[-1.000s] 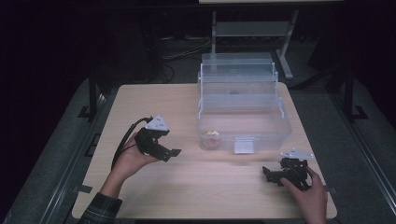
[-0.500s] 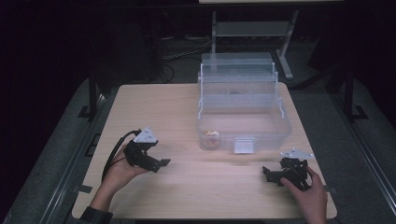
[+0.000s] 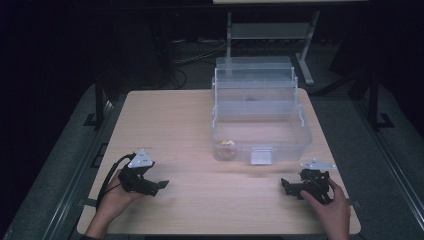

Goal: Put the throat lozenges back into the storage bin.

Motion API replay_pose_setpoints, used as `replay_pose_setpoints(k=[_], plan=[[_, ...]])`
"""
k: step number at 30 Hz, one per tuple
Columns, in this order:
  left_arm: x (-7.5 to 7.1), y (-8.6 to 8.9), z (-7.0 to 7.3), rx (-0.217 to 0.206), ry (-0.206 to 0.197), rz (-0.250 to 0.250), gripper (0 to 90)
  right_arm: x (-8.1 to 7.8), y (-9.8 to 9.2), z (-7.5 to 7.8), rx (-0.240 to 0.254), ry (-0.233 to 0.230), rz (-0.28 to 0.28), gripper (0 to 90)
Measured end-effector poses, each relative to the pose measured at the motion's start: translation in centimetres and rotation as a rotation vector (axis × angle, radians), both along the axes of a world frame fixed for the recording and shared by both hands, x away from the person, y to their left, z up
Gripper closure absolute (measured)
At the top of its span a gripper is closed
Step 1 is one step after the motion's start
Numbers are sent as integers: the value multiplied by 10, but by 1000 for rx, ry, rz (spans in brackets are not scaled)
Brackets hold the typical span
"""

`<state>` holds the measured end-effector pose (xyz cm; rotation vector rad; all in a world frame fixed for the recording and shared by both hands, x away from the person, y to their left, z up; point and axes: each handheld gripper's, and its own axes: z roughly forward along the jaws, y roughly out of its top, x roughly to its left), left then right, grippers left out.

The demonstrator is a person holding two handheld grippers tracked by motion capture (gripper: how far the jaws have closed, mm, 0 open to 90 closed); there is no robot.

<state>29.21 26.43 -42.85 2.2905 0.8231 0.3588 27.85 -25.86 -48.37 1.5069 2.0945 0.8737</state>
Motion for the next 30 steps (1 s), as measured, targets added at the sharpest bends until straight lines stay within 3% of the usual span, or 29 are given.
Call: replay_pose_setpoints(k=[10,16,24,30], plan=[[-13,16,-18,25,0,42,123,0,0,0,0,0,0,0],[-17,22,-27,31,21,57,122,0,0,0,1,1,-1,0],[-22,30,-37,23,31,88,117,0,0,0,0,0,0,0],[-26,36,-41,-18,16,95,112,0,0,0,0,0,0,0]])
